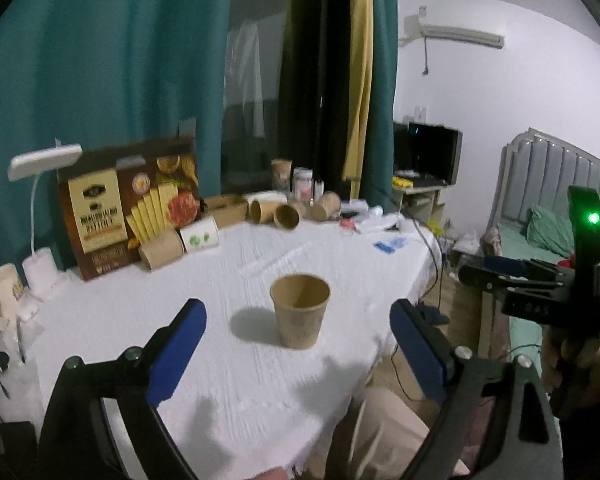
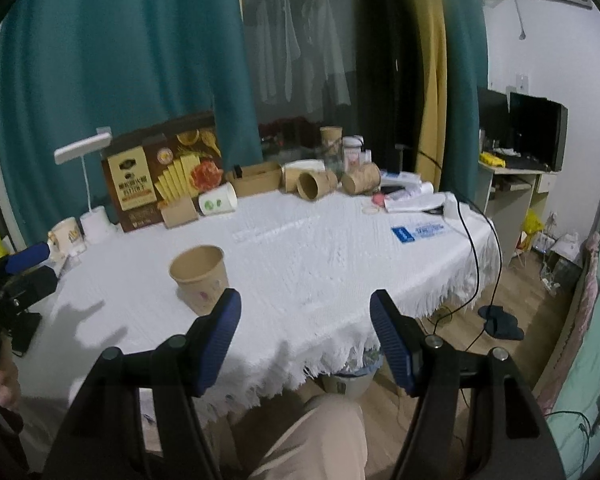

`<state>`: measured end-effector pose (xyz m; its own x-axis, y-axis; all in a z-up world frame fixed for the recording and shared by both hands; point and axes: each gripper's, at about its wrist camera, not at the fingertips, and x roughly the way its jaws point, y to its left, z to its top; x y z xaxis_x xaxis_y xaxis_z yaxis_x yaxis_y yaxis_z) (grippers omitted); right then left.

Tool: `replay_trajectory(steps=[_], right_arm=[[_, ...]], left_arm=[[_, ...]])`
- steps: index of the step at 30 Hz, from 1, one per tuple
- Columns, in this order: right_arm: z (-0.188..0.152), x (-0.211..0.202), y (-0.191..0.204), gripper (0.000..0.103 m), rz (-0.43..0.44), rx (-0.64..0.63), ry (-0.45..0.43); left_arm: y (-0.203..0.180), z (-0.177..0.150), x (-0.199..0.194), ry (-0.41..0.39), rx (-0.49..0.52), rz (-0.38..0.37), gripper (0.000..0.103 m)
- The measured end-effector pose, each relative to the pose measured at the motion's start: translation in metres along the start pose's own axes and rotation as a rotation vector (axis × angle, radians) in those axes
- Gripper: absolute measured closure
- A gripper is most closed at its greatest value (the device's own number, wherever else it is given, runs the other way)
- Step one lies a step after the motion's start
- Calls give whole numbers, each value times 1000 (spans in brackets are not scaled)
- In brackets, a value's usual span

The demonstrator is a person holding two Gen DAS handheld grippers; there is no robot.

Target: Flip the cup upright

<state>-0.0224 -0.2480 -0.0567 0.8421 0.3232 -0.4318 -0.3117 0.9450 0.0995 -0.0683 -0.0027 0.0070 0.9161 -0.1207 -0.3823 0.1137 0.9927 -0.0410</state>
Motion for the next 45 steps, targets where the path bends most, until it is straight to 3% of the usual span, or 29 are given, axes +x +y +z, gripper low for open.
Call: replay_trajectory(steps=[7, 13, 26, 45], right_arm=[[7, -25, 16, 33, 29, -17, -58], [9, -37, 37, 29, 39, -75, -110], [0, -22, 65, 29, 74, -119, -70], [-4, -10, 69, 29, 88, -118, -53]], left_arm=[[8, 3, -25, -89, -25, 50, 6], [19, -1, -33, -101, -39, 89, 4], [30, -14, -33, -92, -67, 87, 3], [30, -20, -29, -86, -63, 79, 3]])
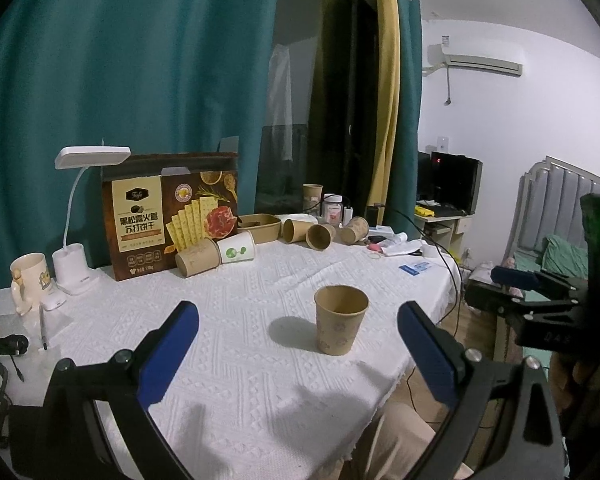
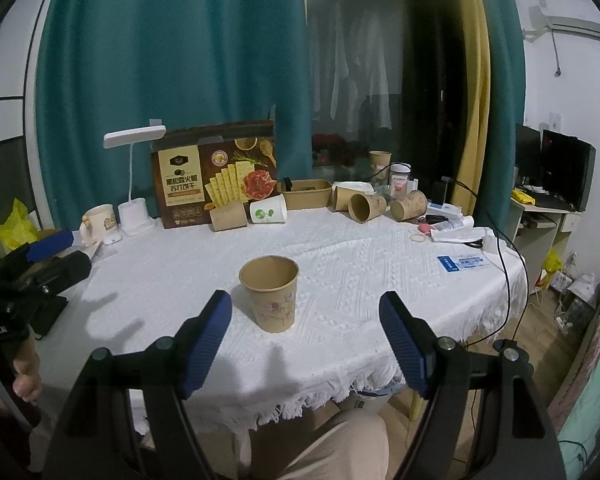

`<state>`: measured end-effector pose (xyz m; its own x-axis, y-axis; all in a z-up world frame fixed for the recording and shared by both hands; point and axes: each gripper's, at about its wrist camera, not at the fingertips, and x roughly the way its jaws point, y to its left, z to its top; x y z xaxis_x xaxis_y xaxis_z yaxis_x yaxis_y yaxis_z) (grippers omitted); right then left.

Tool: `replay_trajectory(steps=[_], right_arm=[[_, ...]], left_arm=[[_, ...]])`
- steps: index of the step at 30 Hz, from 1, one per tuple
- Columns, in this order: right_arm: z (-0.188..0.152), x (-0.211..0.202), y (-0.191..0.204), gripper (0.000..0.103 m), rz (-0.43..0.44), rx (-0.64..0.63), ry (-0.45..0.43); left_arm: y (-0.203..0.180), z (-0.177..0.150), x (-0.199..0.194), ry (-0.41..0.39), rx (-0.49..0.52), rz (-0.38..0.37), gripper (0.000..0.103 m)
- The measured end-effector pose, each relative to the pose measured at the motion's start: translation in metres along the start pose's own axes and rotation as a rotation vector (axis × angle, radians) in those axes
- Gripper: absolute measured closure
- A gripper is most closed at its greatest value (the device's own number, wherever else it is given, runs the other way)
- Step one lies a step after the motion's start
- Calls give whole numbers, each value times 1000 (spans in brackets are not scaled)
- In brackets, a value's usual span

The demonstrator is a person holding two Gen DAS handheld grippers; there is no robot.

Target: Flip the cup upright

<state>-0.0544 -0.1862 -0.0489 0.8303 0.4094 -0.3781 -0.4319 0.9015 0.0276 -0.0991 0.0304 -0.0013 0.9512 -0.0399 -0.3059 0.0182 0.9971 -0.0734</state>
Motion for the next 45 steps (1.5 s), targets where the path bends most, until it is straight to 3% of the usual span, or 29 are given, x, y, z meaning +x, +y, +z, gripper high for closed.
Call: replay_trajectory(steps=[45], right_arm=[[-3, 0, -6, 29, 0, 7, -2]], left_arm=[[0, 8, -3, -19, 27, 49, 3]])
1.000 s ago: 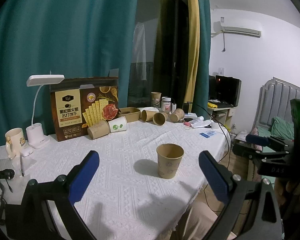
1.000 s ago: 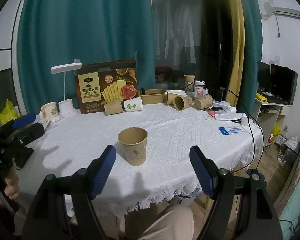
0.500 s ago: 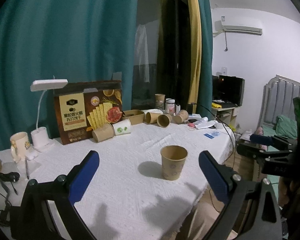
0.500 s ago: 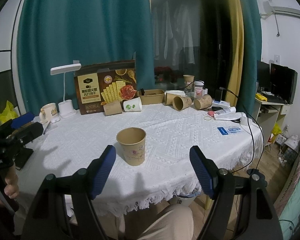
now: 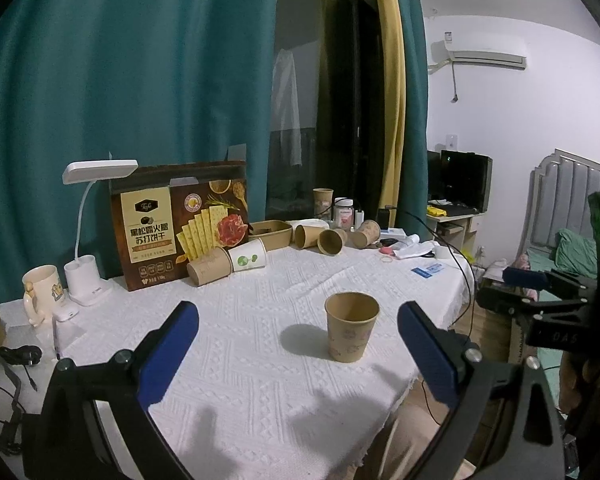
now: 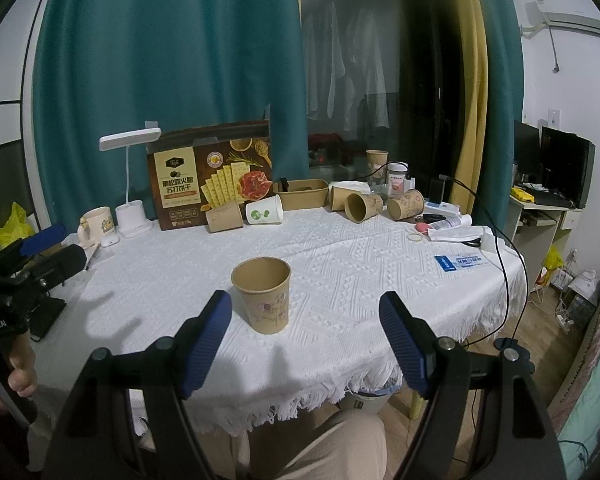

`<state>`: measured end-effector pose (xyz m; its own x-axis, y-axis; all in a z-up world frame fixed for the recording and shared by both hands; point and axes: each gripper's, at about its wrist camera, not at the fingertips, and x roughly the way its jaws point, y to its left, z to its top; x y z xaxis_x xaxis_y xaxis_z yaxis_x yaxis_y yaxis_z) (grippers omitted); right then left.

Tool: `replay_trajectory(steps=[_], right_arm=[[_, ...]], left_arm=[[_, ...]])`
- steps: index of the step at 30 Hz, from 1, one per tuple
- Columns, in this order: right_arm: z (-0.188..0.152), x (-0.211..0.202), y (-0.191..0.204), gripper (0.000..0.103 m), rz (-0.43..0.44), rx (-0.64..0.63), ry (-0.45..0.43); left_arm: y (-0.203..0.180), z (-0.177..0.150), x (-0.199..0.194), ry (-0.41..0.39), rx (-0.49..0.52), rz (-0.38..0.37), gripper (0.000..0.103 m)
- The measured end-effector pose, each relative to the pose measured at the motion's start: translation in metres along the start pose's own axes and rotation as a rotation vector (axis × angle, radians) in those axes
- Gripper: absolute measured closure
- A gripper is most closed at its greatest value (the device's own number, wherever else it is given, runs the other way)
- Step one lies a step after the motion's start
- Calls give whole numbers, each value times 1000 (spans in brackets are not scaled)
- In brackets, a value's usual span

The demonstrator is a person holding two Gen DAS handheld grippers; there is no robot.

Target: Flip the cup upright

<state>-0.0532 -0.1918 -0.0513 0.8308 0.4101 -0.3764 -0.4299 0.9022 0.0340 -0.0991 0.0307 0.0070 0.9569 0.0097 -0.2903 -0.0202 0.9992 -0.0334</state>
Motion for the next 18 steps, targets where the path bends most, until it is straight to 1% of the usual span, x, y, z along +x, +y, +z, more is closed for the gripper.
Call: replay_trajectory(steps=[18], right_arm=[[0, 0, -3, 29, -1, 4, 4]], left_arm=[[-3, -3, 7, 9, -2, -3, 3]])
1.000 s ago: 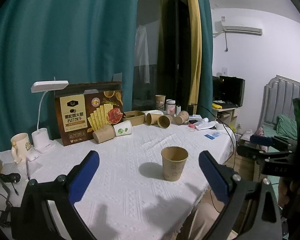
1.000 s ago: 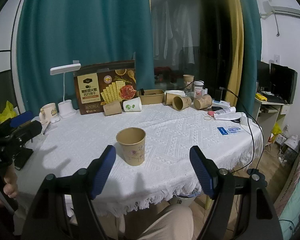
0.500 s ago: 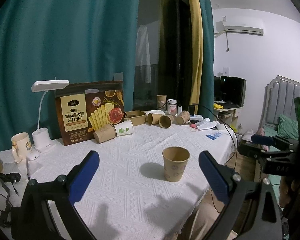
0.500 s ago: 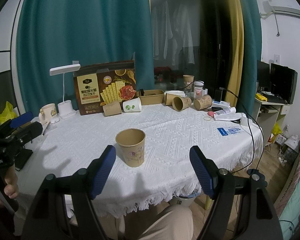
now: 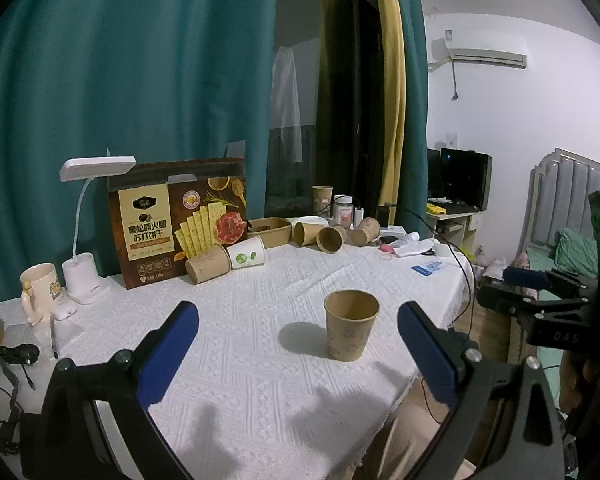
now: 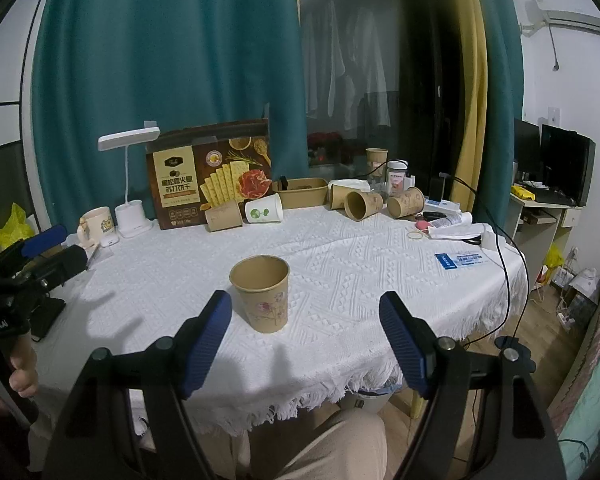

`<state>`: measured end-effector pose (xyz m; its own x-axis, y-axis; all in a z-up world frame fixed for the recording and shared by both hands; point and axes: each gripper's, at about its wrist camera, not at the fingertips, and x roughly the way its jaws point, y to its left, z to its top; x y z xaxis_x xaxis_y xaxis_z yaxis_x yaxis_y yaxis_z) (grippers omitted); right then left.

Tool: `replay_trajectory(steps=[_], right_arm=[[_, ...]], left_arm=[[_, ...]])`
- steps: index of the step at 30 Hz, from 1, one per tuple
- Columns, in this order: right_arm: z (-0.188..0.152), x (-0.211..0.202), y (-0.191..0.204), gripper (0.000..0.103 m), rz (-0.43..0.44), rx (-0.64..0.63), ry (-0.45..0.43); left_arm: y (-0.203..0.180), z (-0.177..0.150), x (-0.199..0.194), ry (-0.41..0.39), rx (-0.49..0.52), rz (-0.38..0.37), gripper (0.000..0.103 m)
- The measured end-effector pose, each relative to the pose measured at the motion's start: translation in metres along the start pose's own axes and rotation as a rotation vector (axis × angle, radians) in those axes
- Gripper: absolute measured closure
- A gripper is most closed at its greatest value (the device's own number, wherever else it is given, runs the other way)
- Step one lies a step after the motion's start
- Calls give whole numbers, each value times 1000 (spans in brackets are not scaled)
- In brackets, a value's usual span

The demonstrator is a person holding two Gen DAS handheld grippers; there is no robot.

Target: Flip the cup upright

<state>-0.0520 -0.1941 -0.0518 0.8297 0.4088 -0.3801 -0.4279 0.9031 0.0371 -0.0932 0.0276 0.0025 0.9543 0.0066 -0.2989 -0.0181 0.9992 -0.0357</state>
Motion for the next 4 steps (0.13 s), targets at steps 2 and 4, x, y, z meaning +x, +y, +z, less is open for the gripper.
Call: replay_trajectory(steps=[2, 4], right_arm=[[-1, 0, -2, 29, -1, 2, 2], [0, 2, -4, 29, -2, 2, 5]], left_arm=[[-1, -1, 2, 4, 2, -3, 3], [-2, -1, 4, 7, 5, -4, 3]])
